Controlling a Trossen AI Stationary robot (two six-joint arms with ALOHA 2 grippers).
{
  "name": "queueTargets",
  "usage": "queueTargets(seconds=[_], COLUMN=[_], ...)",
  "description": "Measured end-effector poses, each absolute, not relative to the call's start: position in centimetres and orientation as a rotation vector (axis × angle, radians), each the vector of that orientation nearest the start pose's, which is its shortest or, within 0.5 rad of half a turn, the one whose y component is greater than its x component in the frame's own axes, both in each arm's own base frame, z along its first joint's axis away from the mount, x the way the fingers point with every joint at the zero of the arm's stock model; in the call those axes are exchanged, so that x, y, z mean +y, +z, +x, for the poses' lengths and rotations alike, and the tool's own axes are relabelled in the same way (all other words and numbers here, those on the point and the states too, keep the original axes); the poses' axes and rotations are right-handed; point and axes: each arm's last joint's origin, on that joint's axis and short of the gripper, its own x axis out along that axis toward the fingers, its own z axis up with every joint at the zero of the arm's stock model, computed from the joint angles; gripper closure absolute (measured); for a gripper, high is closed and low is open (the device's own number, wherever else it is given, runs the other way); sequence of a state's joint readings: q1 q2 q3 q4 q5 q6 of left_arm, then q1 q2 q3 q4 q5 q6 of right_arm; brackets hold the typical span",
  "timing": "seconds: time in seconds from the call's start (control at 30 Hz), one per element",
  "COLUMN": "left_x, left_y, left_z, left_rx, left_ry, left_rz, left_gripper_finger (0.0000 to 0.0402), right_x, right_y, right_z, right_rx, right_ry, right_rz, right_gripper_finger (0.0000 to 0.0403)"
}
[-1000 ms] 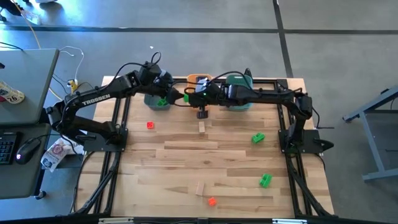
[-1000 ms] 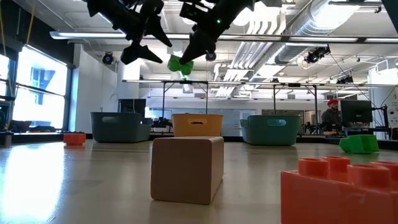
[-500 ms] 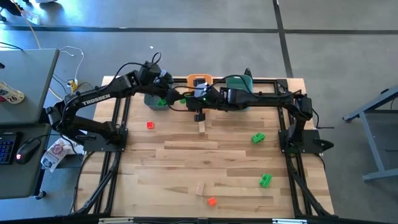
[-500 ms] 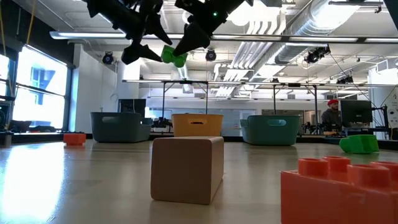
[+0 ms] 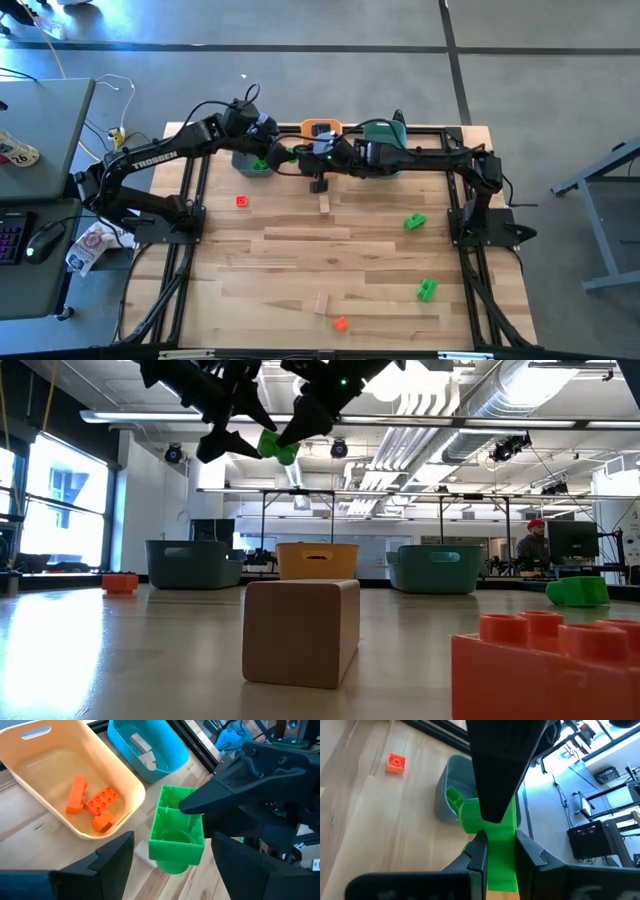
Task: Sort & place blocks by color
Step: Put the green game piece into the dark blue bin
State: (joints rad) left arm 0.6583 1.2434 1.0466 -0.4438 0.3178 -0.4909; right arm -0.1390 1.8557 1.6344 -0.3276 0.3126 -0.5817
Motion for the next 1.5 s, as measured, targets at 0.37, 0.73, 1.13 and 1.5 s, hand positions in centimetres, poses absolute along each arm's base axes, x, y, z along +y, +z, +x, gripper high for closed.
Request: queueTargets(seconds=[0.37, 0.73, 1.13, 1.5], left_x=[15.44, 15.51, 15.50, 15.83], left_y=[30.75, 30.94, 30.78, 30.03], left_z=[21.38, 21.49, 21.39, 20.57], left_rx=[0.490, 0.488, 0.526, 0.652], left_ry=[0.465, 0.428, 0.428, 0.639], left_rz=[-0.724, -0.621, -0.519, -0.377], left_gripper_finger=[0.0187, 0.0286, 0.0291, 0.0291], right_x=[-6.82, -6.87, -6.82, -6.76], right_y=[31.32, 31.29, 31.27, 30.38], right_z=[42.31, 42.29, 42.28, 41.66], right_rx=[0.650, 0.655, 0.655, 0.757], right_ry=[-0.272, -0.278, -0.276, -0.324], right_rz=[-0.606, -0.609, -0.602, -0.519], right_gripper_finger=[0.0366, 0.0368, 0.0285, 0.0228])
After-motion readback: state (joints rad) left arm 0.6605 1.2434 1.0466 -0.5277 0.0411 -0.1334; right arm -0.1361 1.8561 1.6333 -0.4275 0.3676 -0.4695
